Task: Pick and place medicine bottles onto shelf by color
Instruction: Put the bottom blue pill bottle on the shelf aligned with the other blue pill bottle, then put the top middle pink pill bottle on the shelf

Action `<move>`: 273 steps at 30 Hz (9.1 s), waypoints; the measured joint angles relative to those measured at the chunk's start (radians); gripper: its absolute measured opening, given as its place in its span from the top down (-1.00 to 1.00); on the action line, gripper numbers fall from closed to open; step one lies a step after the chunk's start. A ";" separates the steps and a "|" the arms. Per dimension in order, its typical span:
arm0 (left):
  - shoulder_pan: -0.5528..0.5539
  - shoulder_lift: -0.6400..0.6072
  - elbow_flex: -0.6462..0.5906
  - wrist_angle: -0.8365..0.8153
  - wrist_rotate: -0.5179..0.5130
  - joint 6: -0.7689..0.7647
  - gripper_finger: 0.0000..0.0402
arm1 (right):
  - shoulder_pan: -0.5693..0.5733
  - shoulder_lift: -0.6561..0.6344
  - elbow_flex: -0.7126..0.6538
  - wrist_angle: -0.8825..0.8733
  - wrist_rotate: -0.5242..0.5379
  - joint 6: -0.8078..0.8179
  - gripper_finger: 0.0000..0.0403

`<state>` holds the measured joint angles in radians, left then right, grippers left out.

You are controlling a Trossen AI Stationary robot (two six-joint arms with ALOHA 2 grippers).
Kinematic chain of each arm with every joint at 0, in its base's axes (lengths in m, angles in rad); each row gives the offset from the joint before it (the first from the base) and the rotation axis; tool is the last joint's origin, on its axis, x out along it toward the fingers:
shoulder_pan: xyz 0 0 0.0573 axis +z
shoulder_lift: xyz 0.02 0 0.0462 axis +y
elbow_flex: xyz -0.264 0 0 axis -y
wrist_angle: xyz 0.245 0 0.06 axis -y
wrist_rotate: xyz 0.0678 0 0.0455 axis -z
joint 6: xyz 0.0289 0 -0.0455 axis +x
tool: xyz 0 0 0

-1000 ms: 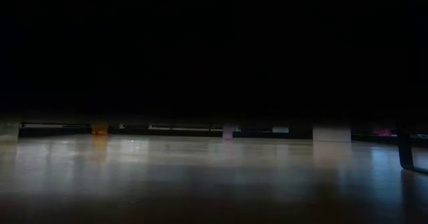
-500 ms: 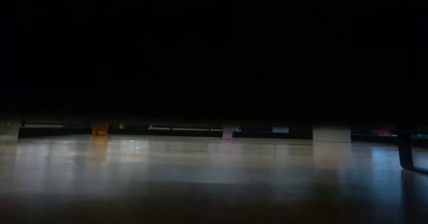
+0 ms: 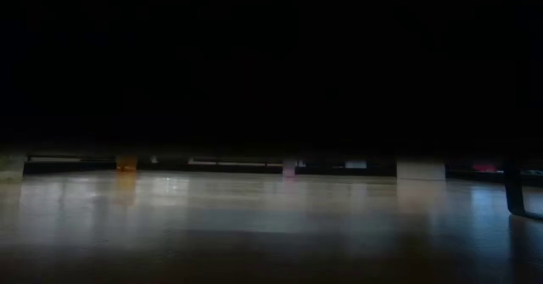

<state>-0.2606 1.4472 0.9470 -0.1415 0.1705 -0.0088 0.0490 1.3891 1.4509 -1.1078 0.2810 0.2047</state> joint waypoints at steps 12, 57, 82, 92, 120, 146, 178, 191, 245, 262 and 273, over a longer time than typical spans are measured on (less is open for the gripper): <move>-0.151 0.000 0.000 0.048 -0.039 -0.043 0.49 | 0.018 0.000 0.000 0.126 -0.321 -0.197 0.12; -0.245 0.192 -0.003 0.176 -0.040 -0.095 0.49 | 0.100 0.000 0.000 0.169 -0.335 -0.209 0.12; -0.252 0.196 -0.004 0.129 -0.125 -0.089 0.49 | 0.100 0.000 0.000 0.170 -0.335 -0.209 0.12; -0.251 0.196 -0.004 0.127 -0.125 -0.093 0.49 | 0.100 0.000 0.000 0.170 -0.335 -0.210 0.12; -0.253 0.196 -0.004 0.134 -0.101 -0.094 0.49 | 0.099 0.000 0.000 0.170 -0.335 -0.209 0.12; -0.253 0.197 -0.052 0.206 -0.097 -0.094 0.47 | 0.100 0.000 0.000 0.170 -0.335 -0.209 0.12; -0.253 0.196 -0.052 0.212 -0.079 -0.095 -0.08 | 0.099 0.000 0.000 0.170 -0.335 -0.209 0.12; -0.253 0.156 -0.052 0.258 -0.072 -0.095 -0.08 | 0.099 0.000 0.000 0.172 -0.335 -0.210 0.12; 0.365 -0.386 -0.051 -0.460 -0.397 -0.041 -0.08 | 0.091 0.005 0.000 0.275 -0.144 -0.182 0.12; 0.480 -0.386 -0.051 -0.471 -0.397 0.013 -0.08 | -0.210 0.148 0.000 0.384 0.007 0.124 0.12; 0.625 -0.386 -0.051 -0.405 -0.385 0.115 -0.08 | -0.259 0.304 0.000 0.455 -0.066 0.175 0.12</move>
<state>0.3647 1.0615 0.8955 -0.5463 -0.2148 0.1065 -0.2098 1.6931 1.4513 -0.6527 0.2153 0.3801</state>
